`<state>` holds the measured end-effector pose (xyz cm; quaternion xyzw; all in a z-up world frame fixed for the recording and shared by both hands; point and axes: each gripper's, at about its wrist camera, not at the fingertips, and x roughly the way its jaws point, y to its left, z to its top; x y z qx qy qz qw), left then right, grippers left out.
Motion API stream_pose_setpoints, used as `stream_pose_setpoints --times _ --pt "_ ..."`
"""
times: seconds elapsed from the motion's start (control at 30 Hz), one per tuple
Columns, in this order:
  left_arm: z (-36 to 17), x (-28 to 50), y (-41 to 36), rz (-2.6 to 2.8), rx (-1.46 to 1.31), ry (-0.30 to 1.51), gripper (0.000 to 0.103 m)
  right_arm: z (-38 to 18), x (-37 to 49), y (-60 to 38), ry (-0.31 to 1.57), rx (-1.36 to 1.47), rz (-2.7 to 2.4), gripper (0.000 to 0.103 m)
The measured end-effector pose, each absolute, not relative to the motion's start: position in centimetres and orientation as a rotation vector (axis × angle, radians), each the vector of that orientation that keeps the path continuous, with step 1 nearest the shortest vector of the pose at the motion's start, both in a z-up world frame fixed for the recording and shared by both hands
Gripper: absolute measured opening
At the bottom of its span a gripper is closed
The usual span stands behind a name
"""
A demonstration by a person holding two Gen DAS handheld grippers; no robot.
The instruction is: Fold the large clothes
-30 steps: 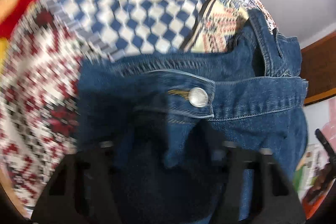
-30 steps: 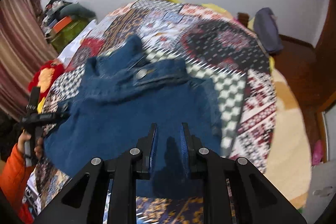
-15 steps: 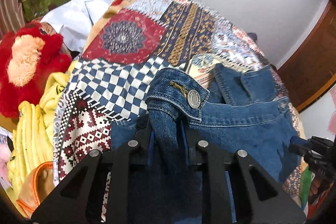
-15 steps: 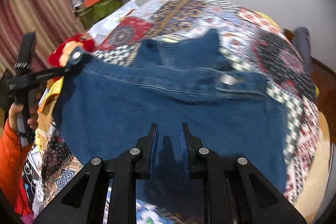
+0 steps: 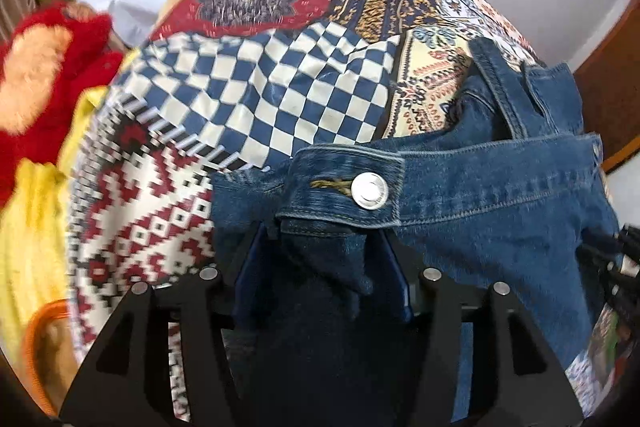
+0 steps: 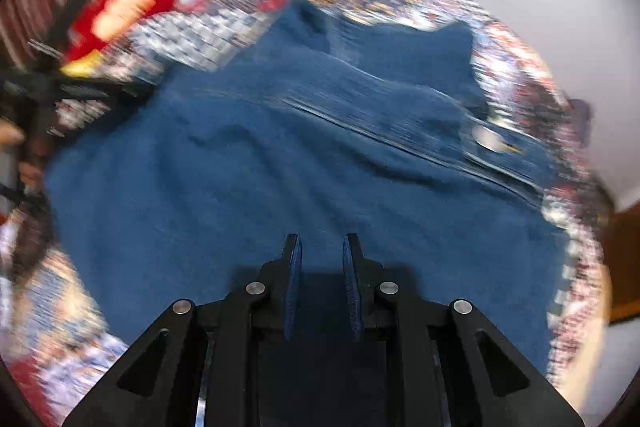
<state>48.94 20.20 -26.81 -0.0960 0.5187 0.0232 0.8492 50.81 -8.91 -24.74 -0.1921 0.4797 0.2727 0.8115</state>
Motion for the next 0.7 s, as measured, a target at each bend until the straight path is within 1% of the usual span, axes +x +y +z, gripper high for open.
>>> stream_pose_setpoints --times 0.07,0.1,0.13,0.17,0.3,0.43,0.57,0.7 --pt "-25.4 48.1 19.6 0.097 -0.104 1.069 0.055 -24.7 50.8 -10.6 1.041 -0.39 0.56 0.017" --pt "-24.9 47.7 19.5 0.111 -0.075 1.057 0.059 -24.6 50.7 -11.3 1.044 -0.376 0.561 0.017" --pt "-24.2 47.3 19.5 0.124 -0.055 1.043 0.065 -24.5 50.7 -11.9 1.041 -0.374 0.546 0.017" --pt "-23.5 46.9 19.7 0.134 -0.051 1.031 0.067 -24.4 50.6 -12.5 1.037 -0.385 0.515 0.017" --pt "-20.8 45.4 20.0 0.101 -0.09 0.99 0.067 -23.8 50.1 -14.6 1.07 -0.334 0.478 0.017" --pt "-18.7 43.9 18.0 0.021 -0.09 0.949 0.075 -22.4 48.9 -15.3 1.079 -0.282 0.453 0.017" --pt "-18.5 43.2 14.1 -0.077 -0.063 0.947 0.078 -20.2 46.7 -13.5 1.018 -0.281 0.528 0.017" --pt "-19.7 42.8 10.5 -0.169 -0.035 0.968 0.08 -19.5 45.1 -10.6 0.99 -0.278 0.624 0.017"
